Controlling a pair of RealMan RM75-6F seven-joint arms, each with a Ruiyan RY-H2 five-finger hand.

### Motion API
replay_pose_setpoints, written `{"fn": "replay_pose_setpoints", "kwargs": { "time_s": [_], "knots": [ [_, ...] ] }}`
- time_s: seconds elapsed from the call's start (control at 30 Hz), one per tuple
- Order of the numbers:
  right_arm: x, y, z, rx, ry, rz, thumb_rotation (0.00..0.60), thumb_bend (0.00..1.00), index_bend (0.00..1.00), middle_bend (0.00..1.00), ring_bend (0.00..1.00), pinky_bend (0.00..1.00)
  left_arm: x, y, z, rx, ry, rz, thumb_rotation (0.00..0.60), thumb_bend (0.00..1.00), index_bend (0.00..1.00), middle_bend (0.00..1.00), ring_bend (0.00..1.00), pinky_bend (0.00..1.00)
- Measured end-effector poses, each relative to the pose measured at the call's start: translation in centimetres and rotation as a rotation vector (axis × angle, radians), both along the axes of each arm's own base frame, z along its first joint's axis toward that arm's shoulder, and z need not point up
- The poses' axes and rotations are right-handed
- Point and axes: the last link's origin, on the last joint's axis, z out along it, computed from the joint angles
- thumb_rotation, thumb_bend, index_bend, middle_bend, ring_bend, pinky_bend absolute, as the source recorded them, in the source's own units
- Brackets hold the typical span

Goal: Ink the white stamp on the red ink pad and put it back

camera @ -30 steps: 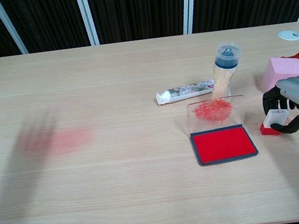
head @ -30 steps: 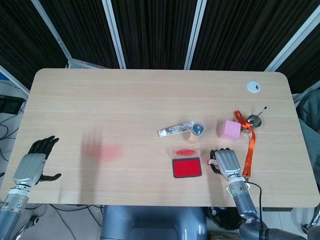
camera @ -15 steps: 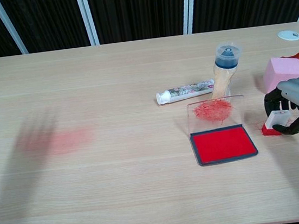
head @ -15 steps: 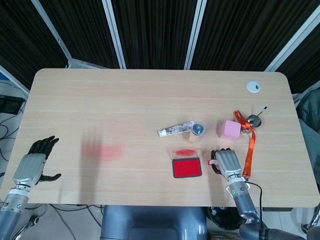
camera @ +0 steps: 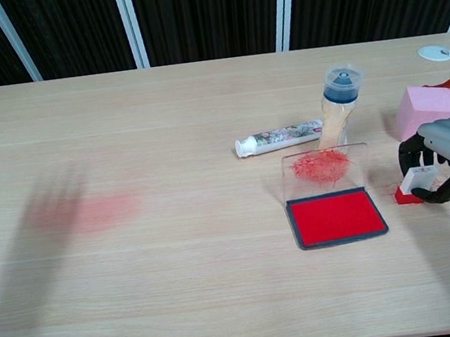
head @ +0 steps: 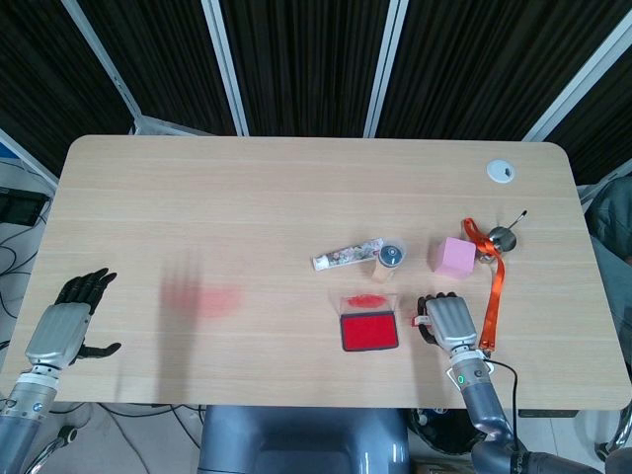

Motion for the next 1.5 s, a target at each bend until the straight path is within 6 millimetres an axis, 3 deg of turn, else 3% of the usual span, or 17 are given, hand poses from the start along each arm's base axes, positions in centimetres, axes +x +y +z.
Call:
{"fn": "replay_pose_setpoints", "kwargs": {
  "time_s": [0.93,1.5],
  "knots": [
    [-0.17,0.07,-0.02,0.015,0.021,-0.031,0.600,0.37,0.53,0.43,0.39,0.37,0.03,0.00,0.00,-0.001,-0.001,0.000,0.600,0.00,0.00,0.00,0.00,0.00],
    [-0.33,0.12,0.03,0.022,0.036,-0.056,0.600,0.33,0.33,0.34,0.34,0.34,0.03,0.01,0.00,-0.002,0.001,0.000,0.600,0.00,0.00,0.00,0.00,0.00]
  ]
}}
